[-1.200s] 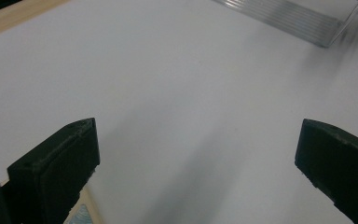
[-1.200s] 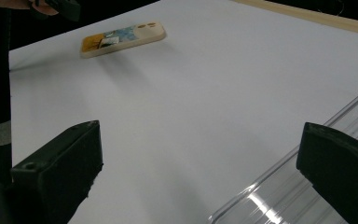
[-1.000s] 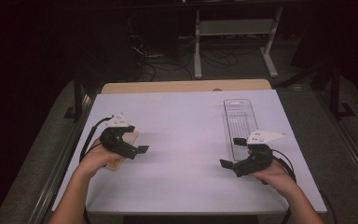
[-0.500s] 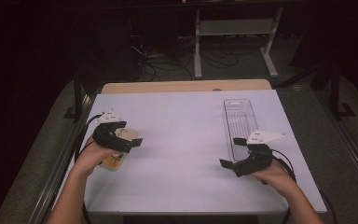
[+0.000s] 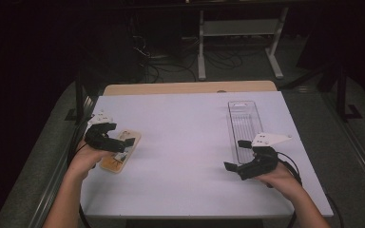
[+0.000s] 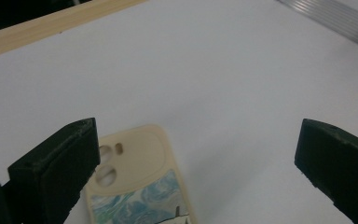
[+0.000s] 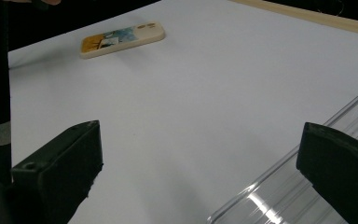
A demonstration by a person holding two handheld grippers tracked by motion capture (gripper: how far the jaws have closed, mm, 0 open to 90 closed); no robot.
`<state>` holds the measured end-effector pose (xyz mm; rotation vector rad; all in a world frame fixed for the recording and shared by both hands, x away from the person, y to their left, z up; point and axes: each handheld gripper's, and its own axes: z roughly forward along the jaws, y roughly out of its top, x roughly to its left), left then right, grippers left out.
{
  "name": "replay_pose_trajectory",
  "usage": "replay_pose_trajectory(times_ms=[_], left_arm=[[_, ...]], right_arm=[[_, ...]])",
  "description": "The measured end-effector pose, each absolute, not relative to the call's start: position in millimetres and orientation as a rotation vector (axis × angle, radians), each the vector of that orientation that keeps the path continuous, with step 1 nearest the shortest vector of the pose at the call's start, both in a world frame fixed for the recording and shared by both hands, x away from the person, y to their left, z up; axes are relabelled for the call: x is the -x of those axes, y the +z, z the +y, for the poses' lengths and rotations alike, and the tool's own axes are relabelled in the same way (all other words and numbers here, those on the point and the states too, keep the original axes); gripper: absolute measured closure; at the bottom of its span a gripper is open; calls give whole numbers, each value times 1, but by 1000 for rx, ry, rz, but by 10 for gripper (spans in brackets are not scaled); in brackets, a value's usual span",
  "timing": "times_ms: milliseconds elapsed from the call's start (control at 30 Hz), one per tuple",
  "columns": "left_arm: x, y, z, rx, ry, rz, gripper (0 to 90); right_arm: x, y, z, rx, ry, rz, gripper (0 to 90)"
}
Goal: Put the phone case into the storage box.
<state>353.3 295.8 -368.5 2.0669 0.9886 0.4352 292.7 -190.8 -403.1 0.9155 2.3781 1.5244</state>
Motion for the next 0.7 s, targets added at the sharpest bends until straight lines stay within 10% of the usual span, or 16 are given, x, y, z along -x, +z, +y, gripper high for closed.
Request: replay_pose_trajectory(times_ms=[700], left_arm=[[-354,-371,309,-2047,458,1093,0]], right_arm=[[-292,-403,-191,-911,1521,2380,0]])
